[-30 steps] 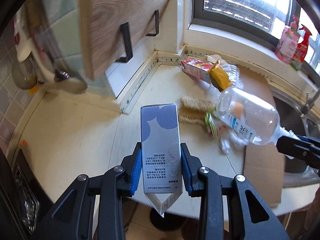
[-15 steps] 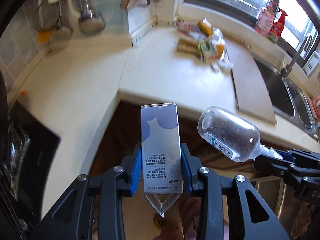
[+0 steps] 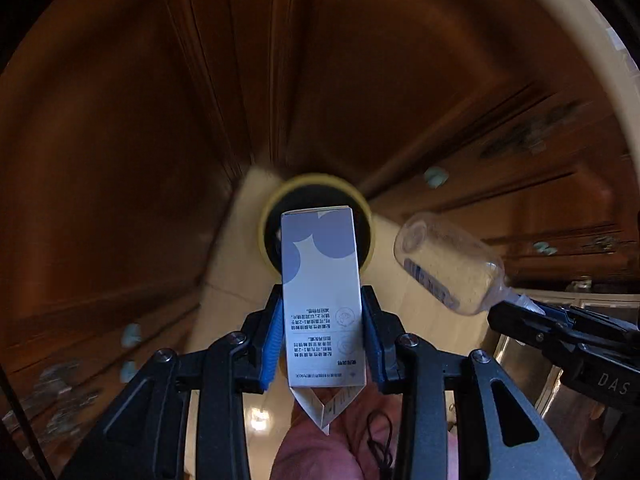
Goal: Collect trash
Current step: 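Lower both held items over the black bin and open both tools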
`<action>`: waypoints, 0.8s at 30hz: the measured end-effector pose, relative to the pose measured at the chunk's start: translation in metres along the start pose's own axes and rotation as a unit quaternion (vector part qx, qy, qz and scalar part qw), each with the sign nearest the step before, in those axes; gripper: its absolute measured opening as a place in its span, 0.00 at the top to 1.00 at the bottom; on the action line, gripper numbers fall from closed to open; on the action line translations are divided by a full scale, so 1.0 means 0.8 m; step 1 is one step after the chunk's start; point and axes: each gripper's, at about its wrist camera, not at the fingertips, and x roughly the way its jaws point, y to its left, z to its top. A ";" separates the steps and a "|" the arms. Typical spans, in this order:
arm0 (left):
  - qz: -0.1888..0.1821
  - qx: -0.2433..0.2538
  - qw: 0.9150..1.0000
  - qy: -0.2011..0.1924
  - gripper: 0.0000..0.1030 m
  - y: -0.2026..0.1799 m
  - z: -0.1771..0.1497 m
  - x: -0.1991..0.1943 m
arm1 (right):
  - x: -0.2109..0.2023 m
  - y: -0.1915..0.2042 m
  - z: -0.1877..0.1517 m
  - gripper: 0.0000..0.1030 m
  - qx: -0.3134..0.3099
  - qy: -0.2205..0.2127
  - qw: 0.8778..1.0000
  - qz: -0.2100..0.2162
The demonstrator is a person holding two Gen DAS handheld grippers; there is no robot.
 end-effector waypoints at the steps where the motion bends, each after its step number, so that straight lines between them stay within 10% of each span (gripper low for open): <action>1: 0.004 0.001 1.000 0.008 0.67 0.002 0.002 0.022 | 0.017 -0.002 0.006 0.72 0.004 0.004 1.000 -0.003; 5: 0.017 0.007 1.000 0.023 0.65 0.008 0.018 0.092 | 0.081 -0.015 0.026 0.71 0.010 0.023 1.000 -0.013; 10: 0.053 0.011 0.998 0.007 0.33 0.013 0.046 0.118 | 0.117 -0.012 0.051 0.70 -0.011 0.034 0.999 -0.041; 15: 0.059 0.017 0.998 0.000 0.27 0.009 0.066 0.108 | 0.090 0.007 0.060 0.54 -0.045 -0.004 0.998 -0.047; 24: 0.074 0.014 0.997 -0.008 0.26 -0.002 0.065 0.035 | 0.017 0.024 0.045 0.54 -0.056 0.001 0.997 -0.054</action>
